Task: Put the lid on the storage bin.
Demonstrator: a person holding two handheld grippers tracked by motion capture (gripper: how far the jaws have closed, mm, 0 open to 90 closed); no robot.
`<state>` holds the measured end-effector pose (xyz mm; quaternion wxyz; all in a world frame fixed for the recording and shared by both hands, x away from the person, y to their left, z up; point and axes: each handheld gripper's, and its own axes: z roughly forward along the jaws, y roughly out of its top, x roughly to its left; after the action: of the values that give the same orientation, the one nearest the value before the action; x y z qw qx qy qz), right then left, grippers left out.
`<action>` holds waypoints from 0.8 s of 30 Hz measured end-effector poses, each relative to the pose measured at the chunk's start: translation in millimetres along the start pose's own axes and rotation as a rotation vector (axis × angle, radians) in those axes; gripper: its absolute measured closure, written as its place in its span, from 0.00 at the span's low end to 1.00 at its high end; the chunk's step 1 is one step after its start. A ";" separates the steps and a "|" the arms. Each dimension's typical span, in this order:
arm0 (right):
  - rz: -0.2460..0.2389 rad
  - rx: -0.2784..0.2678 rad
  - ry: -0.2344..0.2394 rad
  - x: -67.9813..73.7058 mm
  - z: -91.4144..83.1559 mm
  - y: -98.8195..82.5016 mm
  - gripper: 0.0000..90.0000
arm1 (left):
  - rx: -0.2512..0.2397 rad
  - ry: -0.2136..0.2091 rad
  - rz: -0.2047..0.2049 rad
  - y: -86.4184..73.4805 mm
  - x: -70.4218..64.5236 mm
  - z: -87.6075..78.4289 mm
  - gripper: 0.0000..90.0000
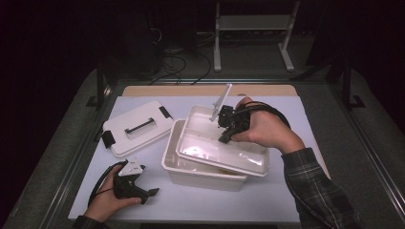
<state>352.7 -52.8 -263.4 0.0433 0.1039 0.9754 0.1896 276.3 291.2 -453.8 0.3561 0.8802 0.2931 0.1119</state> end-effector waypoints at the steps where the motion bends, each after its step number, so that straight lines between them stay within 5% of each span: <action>1: -0.007 0.001 0.004 0.1 2.1 3.5 0.99 | 0.000 0.000 0.000 0.0 0.0 0.0 0.00; 12: -0.049 0.000 0.033 0.4 24.0 32.3 0.99 | 0.000 -0.001 -0.001 -0.1 -0.1 0.0 0.00; 24: -0.049 0.025 0.046 -1.0 45.9 36.7 0.99 | -0.003 -0.001 -0.005 -0.1 -0.3 0.1 0.00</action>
<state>366.2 -3.1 -291.9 0.0241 0.0760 0.9807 0.1787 276.1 291.1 -453.9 0.3577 0.8791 0.2948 0.1111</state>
